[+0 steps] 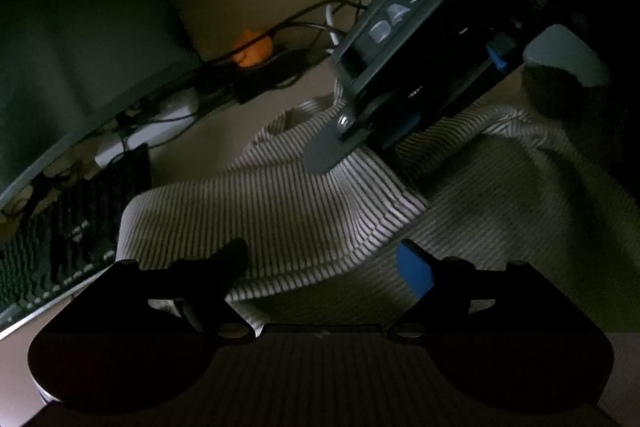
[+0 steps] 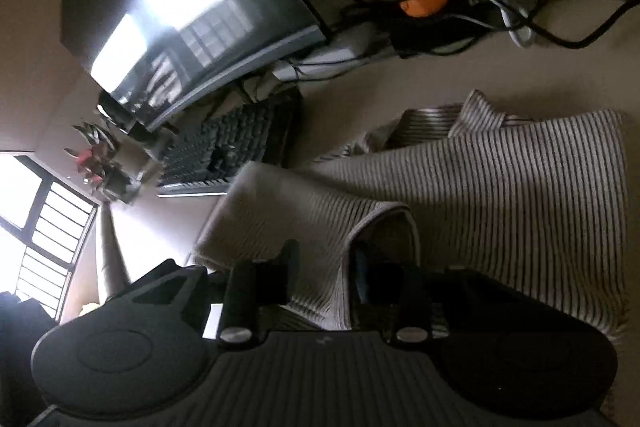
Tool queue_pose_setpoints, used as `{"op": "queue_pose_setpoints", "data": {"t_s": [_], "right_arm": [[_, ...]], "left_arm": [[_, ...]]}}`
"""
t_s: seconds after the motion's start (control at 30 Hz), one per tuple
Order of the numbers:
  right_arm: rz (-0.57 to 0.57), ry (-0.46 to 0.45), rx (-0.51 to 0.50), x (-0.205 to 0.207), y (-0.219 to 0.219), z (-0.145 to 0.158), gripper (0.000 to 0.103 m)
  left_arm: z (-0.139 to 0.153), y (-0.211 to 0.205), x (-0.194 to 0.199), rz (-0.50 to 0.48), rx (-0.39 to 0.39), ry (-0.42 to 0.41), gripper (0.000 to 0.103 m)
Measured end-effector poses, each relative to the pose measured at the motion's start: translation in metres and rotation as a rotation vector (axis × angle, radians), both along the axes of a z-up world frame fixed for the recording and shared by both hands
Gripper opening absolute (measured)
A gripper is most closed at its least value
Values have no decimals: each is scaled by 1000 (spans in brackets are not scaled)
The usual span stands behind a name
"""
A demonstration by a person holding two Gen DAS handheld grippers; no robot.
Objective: Fold clothes
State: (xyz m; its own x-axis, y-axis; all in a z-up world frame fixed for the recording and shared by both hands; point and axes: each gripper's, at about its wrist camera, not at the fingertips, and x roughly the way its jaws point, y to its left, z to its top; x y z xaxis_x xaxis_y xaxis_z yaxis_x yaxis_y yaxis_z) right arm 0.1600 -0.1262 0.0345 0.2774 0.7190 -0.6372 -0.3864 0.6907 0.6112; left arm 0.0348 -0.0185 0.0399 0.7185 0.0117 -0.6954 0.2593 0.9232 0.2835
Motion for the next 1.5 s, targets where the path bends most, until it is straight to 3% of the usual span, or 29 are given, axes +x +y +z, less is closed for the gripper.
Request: {"op": "queue_pose_setpoints", "data": {"t_s": [0.1,0.13,0.17,0.2,0.23,0.3,0.47,0.5,0.57,0.63,0.7,0.73,0.77,0.93,1.1,1.2,1.27,1.37,1.4,1.43,1.5], "right_arm": [[21,52,-38,9,11,-17,28],[15,60,-32,9,12,-19,23],[8,64,-16,9,10,-17,9],[1,66,16,9,7,-12,6],[-5,65,47,9,4,-6,6],[-12,20,77,5,-7,12,5],[-84,-159,87,-5,-54,66,5],[-104,-196,78,-7,-66,76,5],[-144,-261,16,-13,-88,88,6],[-193,-304,-106,-17,-105,88,7],[-249,-334,-244,-21,-119,81,17],[-274,-339,-293,-23,-123,75,25],[-289,-338,-317,-25,-126,70,26],[-283,-289,-332,-37,-123,46,26],[-248,-243,-286,-34,-103,31,23],[-259,-200,-232,-23,-92,25,23],[-269,-162,-196,-14,-89,20,23],[-242,-99,-168,5,-80,9,23],[-226,-82,-175,10,-76,6,19],[-211,-70,-182,14,-72,5,5],[-191,-103,-168,12,-69,15,5]], "left_arm": [[-7,-6,8,-12,61,1,84],[-9,-8,9,-19,76,5,80],[-10,-10,10,-26,89,8,77],[-10,-12,9,-35,95,6,65],[-8,-14,9,-41,97,2,45],[1,-23,11,-51,90,-15,19],[53,-62,24,-123,-44,-158,17],[64,-72,26,-143,-84,-186,17],[74,-88,26,-197,-165,-200,31],[73,-97,18,-249,-202,-189,72],[65,-94,6,-268,-191,-181,87],[61,-86,4,-241,-179,-172,89],[56,-78,1,-214,-167,-162,89],[39,-6,-5,-1,-216,-33,94],[34,56,-5,168,-233,-11,90],[45,48,-4,132,-222,-37,86],[48,33,0,57,-215,-53,86],[39,-4,8,-48,-146,-65,87],[35,-16,11,-78,-122,-65,87],[29,-25,16,-95,-100,-56,87],[18,-41,25,-117,-54,-46,87]]}}
